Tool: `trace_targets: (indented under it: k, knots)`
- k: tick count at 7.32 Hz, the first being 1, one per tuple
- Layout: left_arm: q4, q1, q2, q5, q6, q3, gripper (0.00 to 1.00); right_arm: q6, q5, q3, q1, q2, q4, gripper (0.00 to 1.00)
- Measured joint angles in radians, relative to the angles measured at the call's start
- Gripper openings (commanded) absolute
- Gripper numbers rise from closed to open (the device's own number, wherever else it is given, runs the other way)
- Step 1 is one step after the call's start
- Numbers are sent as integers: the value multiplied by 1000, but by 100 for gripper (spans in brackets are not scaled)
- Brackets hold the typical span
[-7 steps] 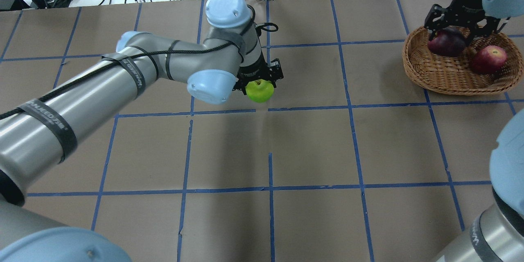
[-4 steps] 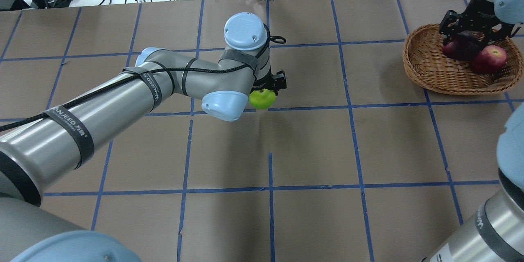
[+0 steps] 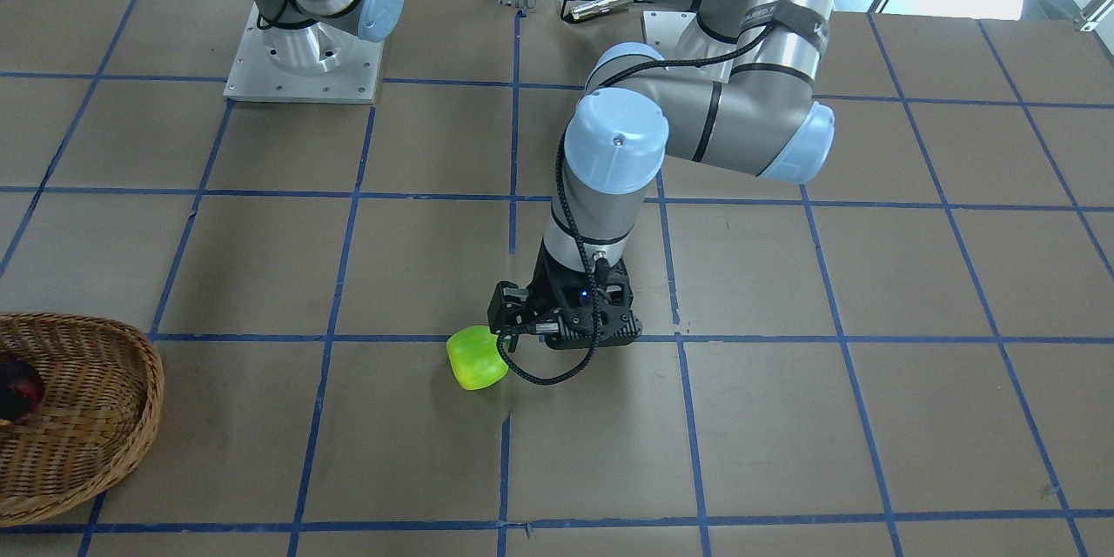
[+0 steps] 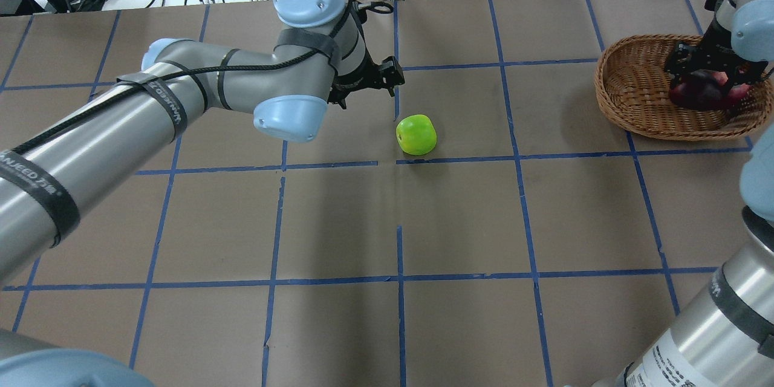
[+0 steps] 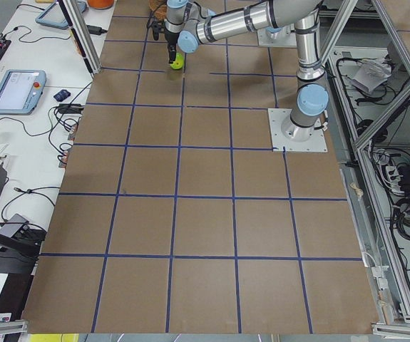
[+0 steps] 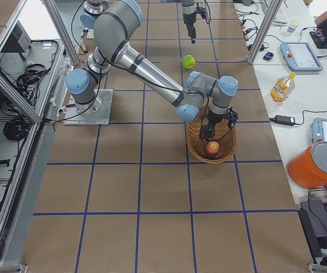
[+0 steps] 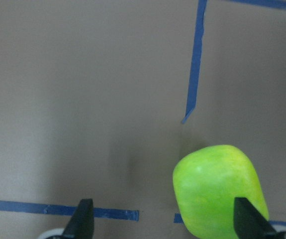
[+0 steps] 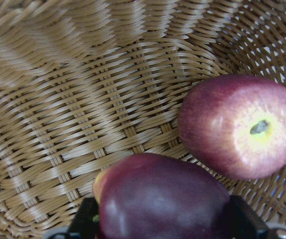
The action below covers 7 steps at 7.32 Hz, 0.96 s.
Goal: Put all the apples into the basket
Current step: 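Release the green apple and withdraw the left gripper while the right returns toward center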
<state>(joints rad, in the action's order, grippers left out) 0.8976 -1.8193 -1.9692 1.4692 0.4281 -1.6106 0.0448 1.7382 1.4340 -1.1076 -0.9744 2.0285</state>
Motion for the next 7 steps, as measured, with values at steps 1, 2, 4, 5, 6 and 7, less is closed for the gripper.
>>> trace_targets:
  k: [1,2,4,5,6,7]
  knots:
    - [83,30,40,-20,-14,27,100,6,0,-4,1,-2,-2,100]
    - [205,60,88,-22,-59,60,100,12,-3,-4,0,-15,-7,100]
    - [449,114,220,7,-207,111,100,15,-35,-3,-37,-82,-88,100]
    - [516,123,301,41,-266,117,100,12,-70,-3,-92,-127,-154,100]
    - [585,127,393,67,-305,124,100,-13,-92,-3,-175,-165,-197,100]
    - [662,130,482,104,-324,126,100,-90,-107,-2,-273,-183,-215,100]
